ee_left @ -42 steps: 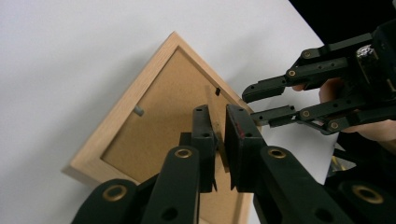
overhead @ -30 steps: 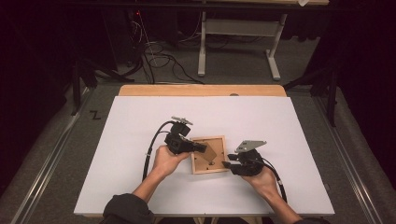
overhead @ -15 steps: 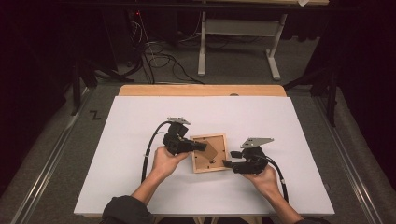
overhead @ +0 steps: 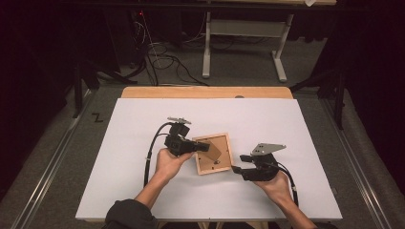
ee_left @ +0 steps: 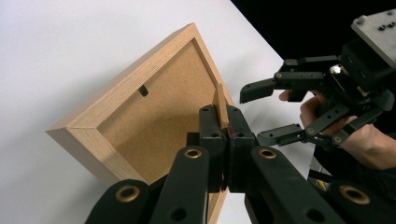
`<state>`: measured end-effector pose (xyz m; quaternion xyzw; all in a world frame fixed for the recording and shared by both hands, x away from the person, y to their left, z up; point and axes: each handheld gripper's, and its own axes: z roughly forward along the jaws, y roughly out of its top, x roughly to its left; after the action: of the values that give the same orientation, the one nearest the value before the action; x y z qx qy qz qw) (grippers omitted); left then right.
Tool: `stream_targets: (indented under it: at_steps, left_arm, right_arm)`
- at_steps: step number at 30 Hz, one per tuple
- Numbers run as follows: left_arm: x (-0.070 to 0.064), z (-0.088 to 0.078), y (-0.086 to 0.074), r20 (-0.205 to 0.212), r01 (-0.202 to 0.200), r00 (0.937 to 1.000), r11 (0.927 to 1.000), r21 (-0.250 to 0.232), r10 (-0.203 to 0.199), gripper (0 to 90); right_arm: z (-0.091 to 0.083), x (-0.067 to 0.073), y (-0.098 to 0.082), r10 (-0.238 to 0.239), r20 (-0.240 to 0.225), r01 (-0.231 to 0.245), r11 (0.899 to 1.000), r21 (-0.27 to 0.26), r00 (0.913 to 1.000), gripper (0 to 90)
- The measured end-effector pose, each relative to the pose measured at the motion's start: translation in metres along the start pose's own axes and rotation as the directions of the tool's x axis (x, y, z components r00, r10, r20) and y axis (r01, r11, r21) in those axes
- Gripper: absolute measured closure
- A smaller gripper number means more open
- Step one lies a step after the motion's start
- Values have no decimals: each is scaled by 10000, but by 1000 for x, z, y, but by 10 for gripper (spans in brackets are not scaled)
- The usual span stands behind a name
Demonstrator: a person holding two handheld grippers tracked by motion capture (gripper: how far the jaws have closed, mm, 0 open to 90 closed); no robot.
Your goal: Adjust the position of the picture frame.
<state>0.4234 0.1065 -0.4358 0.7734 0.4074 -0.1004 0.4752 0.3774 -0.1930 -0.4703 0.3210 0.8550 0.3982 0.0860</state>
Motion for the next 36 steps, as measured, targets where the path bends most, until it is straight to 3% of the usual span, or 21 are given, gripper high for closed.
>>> stream_targets:
  at_steps: [4, 15, 25, 36]
  left_arm:
    - [-2, -1, 0, 107, -66, 9999, 9999, -88, 66, 883]
    - [-13, 0, -3, 230, -772, 9967, 9970, -56, 773, 883]
    - [-19, 2, -5, 314, -1061, 9938, 9942, -199, 1067, 882]
    - [-16, 7, -9, 390, -1165, 9923, 9926, -341, 1178, 882]
  right_arm:
    - [2, -2, -2, 168, -154, -166, 9998, 105, 9997, 433]
    - [3, -12, 2, 798, -547, -814, 9963, -267, 9953, 420]
    - [7, -20, 6, 1366, -1109, -1414, 9893, -366, 9844, 419]
    - [15, -25, 6, 1625, -1734, -1676, 9857, -149, 9713, 453]
